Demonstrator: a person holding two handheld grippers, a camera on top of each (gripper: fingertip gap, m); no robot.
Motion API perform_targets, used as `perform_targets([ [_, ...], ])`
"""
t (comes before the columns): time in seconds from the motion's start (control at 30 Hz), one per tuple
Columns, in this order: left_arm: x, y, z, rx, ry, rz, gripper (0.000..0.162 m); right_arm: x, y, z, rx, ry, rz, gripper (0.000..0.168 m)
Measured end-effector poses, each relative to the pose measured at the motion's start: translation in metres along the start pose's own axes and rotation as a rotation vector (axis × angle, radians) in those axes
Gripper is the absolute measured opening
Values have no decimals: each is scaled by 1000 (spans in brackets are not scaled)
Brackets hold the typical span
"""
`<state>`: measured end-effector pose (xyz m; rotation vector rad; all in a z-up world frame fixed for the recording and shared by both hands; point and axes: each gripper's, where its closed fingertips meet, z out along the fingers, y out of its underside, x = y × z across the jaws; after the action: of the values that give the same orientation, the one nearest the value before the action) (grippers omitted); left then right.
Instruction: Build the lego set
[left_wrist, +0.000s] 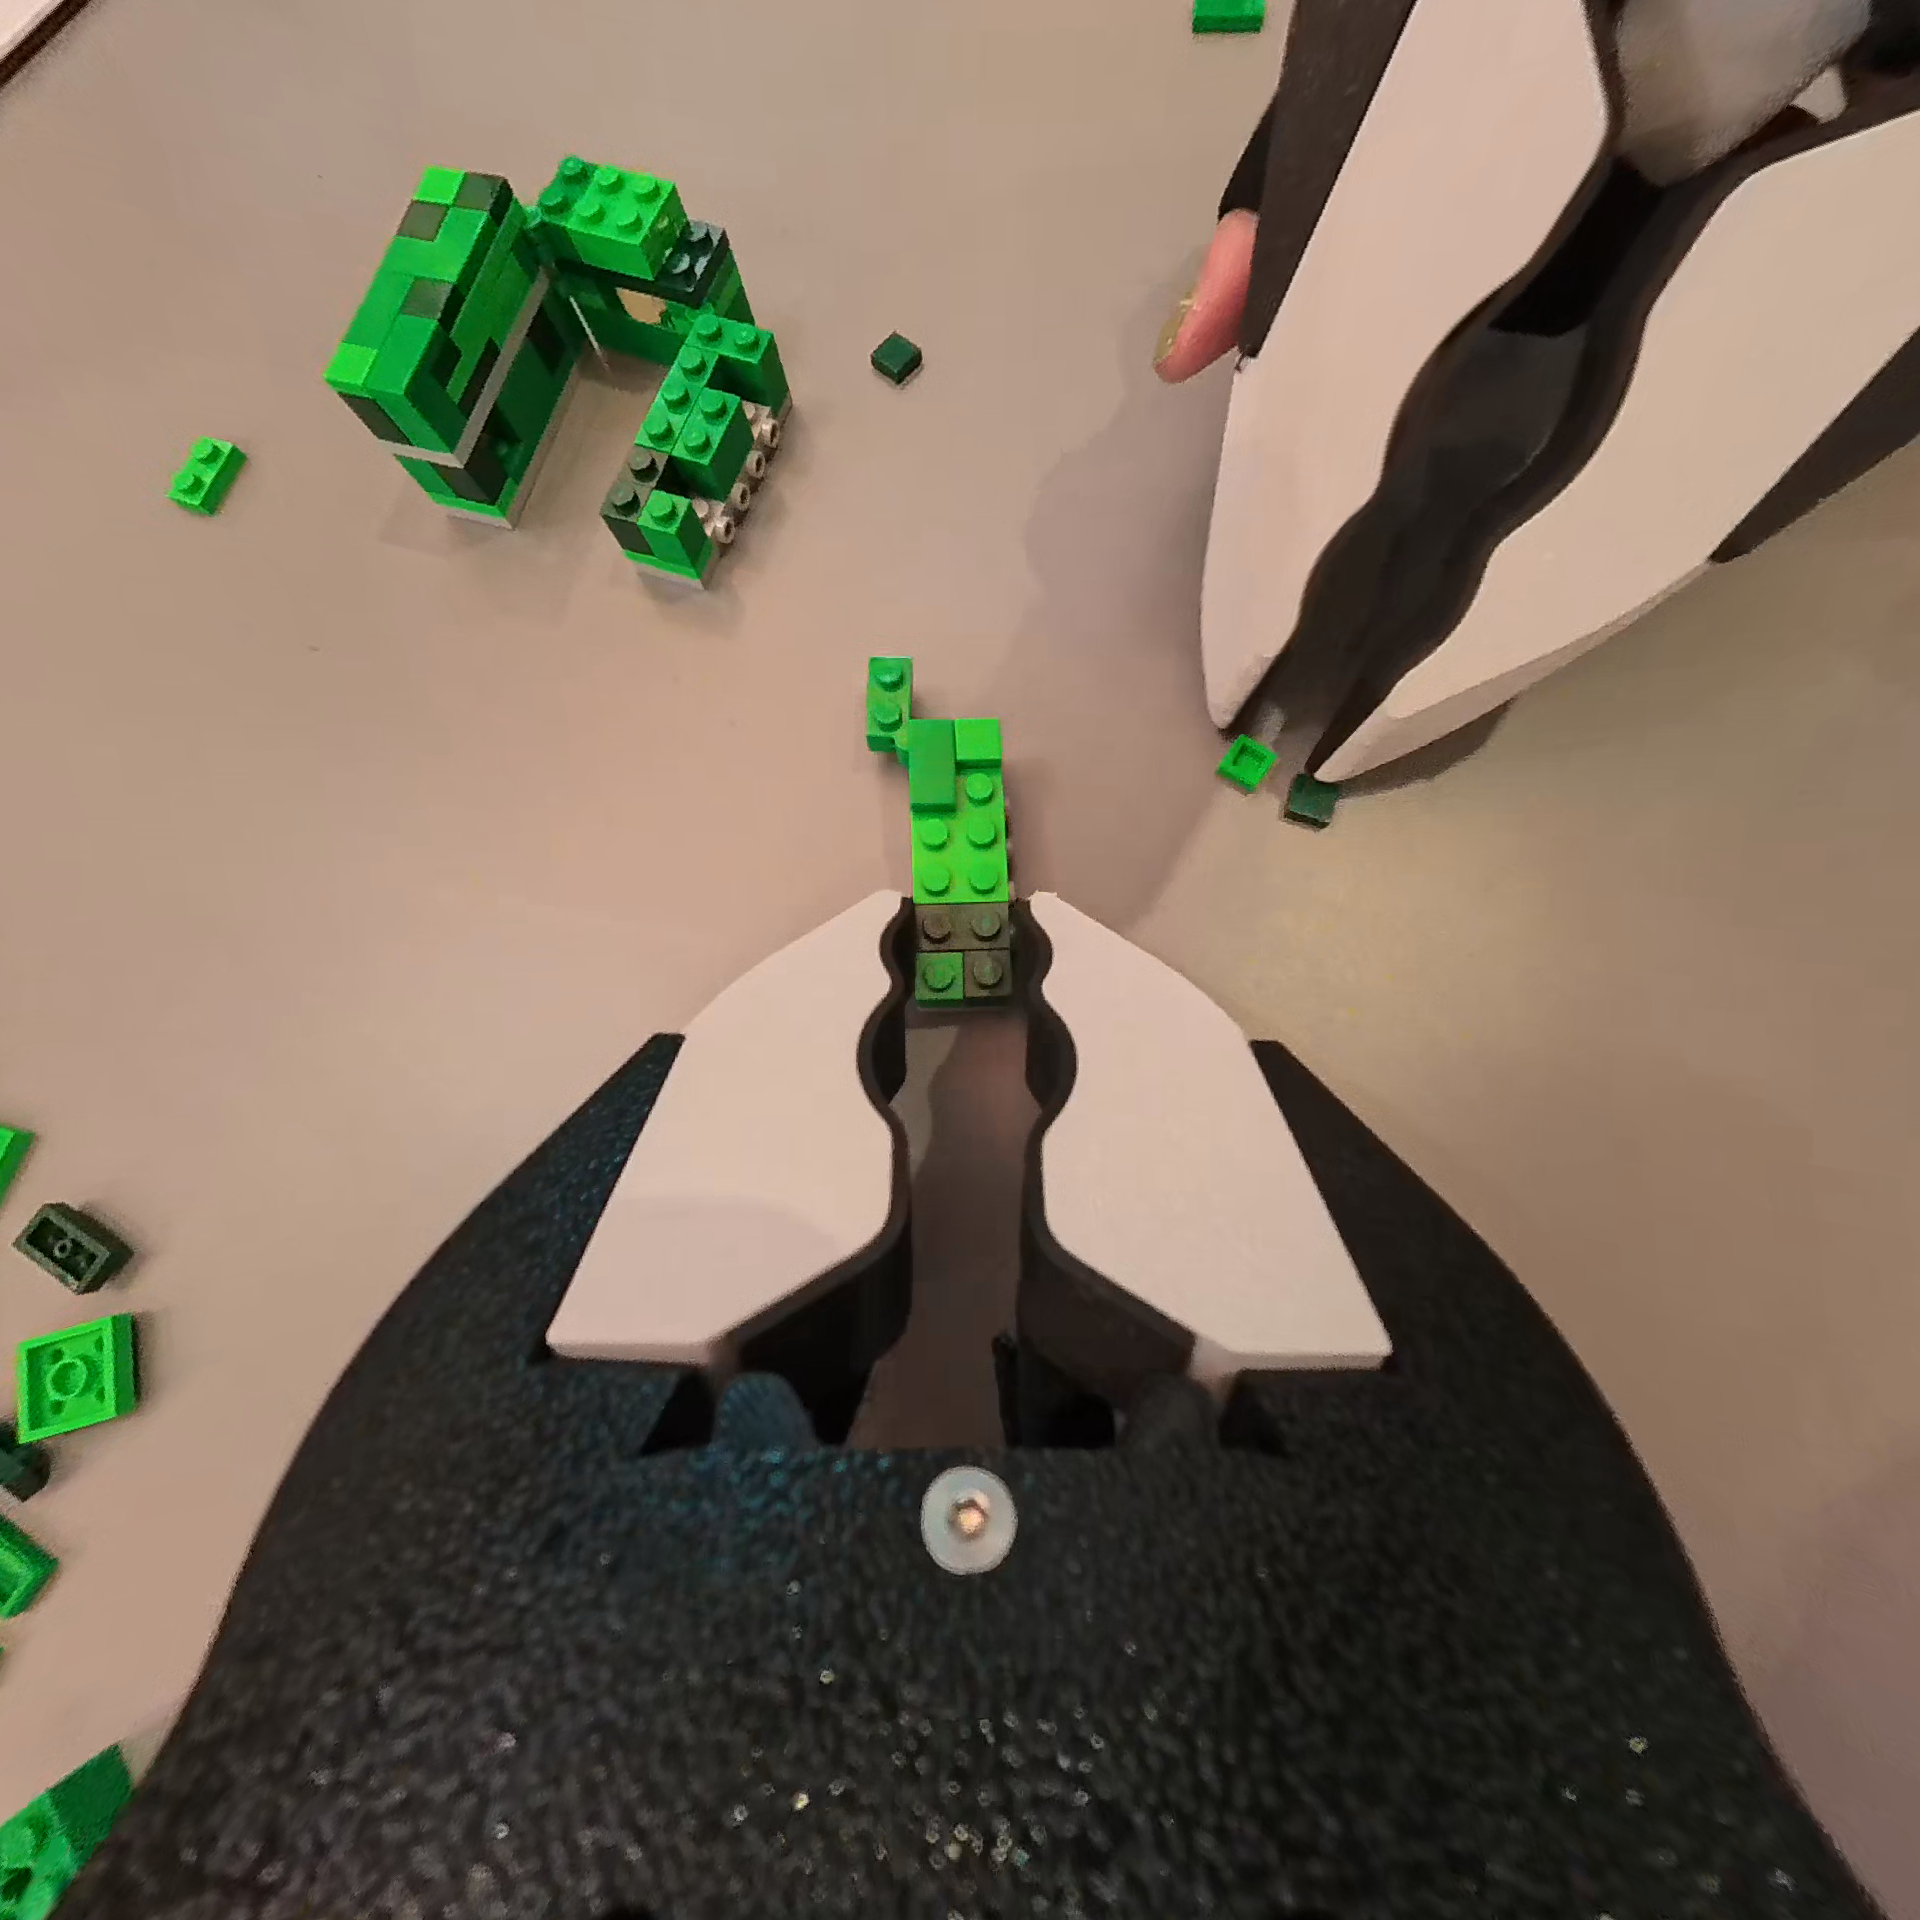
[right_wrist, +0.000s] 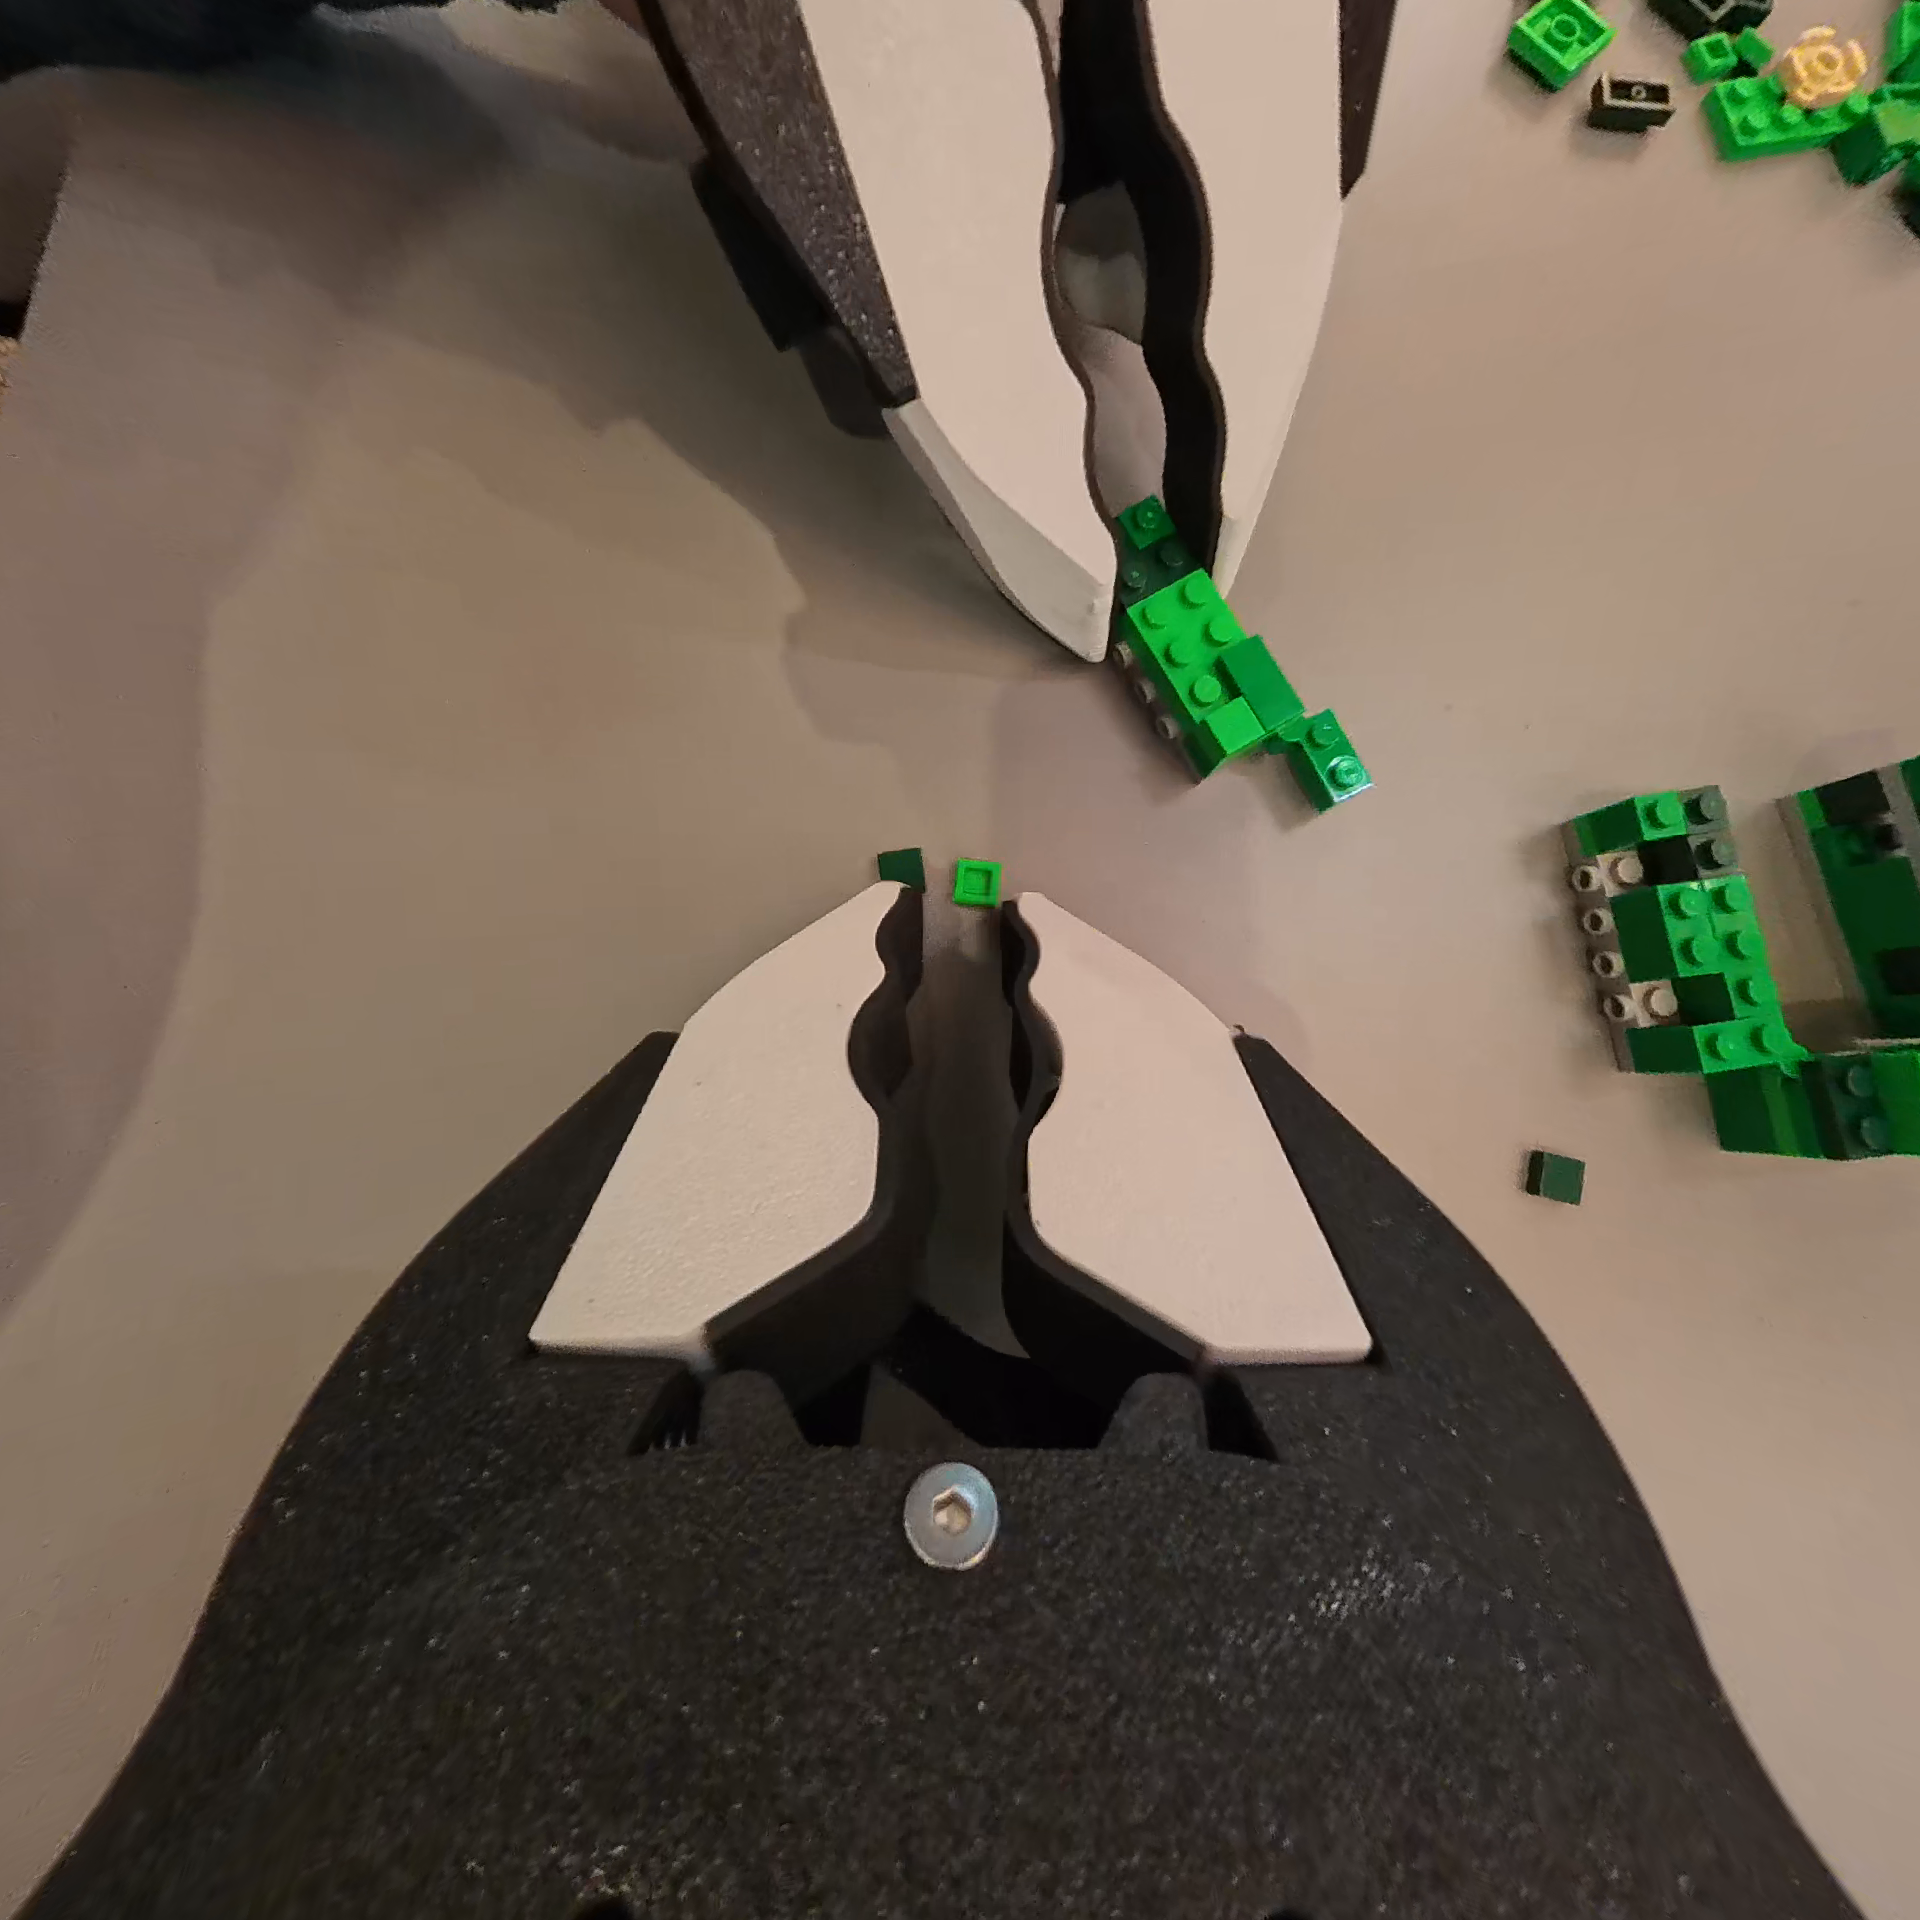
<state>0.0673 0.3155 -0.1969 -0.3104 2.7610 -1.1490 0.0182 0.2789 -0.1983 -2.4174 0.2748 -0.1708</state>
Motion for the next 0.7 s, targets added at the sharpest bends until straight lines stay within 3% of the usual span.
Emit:
perform_targets([
  [0.03,0,0,0,4,3,-9,17,0,-1,1,4,2,13,15],
  [0.2,4,1,-2,19,48,-87,19,6,-3,3,7,56,42,8],
  [0.4,2,8,-10,19,31,-118,50,10,-3,1,36,107,31,7],
  [0.47,0,8,-16,34,7,-132,52,11,-11,-7,100,170,-40,7],
  [0.57,13,-15,-29,172,76,-189,43,7,-34,-30,226,308,-220,7],
  [0.7,44,-62,-48,405,307,-313,39,6,-53,-55,256,502,-452,7],
])
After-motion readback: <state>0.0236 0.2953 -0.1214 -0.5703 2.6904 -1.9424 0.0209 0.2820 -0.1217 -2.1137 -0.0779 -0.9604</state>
